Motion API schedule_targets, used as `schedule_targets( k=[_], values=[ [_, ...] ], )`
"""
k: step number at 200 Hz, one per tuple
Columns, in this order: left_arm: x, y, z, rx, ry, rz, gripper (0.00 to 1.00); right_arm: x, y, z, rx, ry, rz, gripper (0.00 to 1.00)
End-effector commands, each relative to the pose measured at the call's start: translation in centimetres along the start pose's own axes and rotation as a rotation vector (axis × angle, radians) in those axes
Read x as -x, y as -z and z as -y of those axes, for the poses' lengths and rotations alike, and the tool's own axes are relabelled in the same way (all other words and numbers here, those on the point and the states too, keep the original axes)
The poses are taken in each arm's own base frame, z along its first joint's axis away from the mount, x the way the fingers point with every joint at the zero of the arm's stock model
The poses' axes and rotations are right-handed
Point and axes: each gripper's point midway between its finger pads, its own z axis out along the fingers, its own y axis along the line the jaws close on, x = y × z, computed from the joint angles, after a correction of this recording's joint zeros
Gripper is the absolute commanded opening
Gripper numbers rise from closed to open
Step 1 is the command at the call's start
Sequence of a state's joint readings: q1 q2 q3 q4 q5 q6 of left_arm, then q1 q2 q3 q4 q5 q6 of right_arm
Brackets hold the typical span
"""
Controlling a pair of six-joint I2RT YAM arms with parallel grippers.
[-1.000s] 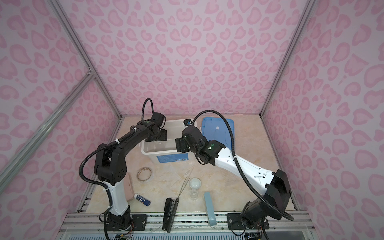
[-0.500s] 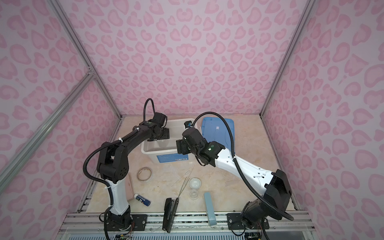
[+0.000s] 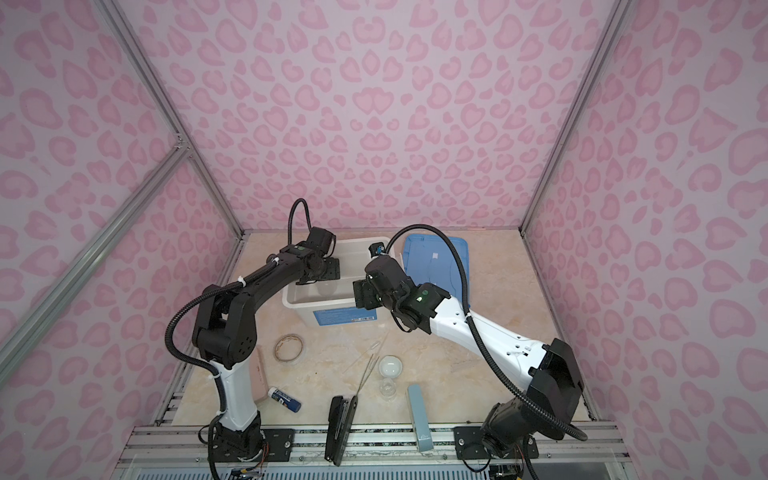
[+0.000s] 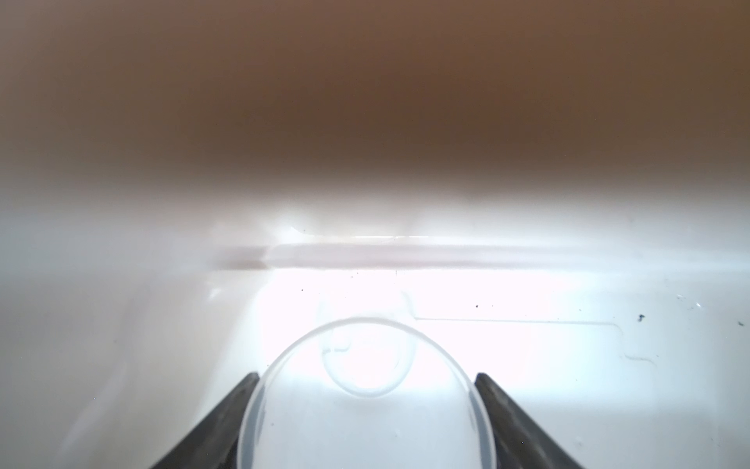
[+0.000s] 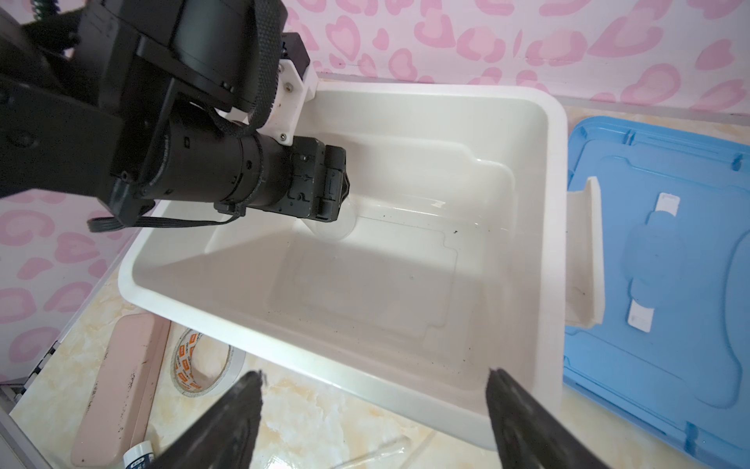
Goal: Organize the chemistry lab equipment
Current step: 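Lower the beaker into the white bin and open the left gripper, then move the left gripper to the glass jar while the right nears the tubes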
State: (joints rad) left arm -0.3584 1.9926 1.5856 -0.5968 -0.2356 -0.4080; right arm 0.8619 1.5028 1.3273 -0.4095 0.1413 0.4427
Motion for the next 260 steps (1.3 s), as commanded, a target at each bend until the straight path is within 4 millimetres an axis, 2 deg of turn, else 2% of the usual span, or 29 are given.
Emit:
schedule_targets(
  k=[1,26,67,92,133,177,221,244,260],
  values=[
    [-1.3,0.8,-0.8,0.022,-0.017,-0.052,0.89,0.5,-0.2,-0.2,0.005,-0.012,0.023,0.87],
    [-0.5,2.1,-0.9,0.02,-0.011,-0.028,0.96,0.5,-0.2,-0.2,0.008,-0.019,0.023,0.87],
    [0.6,4.7,-1.2,0.004,0.0,0.022,1.0,0.7,0.3,-0.4,0.014,-0.02,0.031,0.87],
    [1.5,6.8,-1.0,-0.033,0.013,0.059,0.98,1.1,0.9,-0.6,0.029,-0.003,0.042,0.91],
    [2.6,11.4,0.3,-0.169,0.014,0.123,0.98,1.6,2.4,-1.0,0.048,0.052,0.066,0.97],
    [3.7,18.3,0.9,-0.319,0.0,0.226,0.98,1.9,5.0,-0.5,0.049,0.088,0.094,0.98],
    [2.1,23.4,1.4,-0.425,-0.042,0.226,0.98,0.5,7.8,0.7,0.051,0.101,0.079,0.99],
    [0.0,25.5,2.2,-0.436,-0.13,0.203,0.98,-0.7,9.3,1.8,0.044,0.091,0.072,0.99],
    [-2.2,27.0,3.5,-0.474,-0.214,0.182,0.98,-1.8,10.0,2.8,0.021,0.081,0.051,0.99]
  ],
)
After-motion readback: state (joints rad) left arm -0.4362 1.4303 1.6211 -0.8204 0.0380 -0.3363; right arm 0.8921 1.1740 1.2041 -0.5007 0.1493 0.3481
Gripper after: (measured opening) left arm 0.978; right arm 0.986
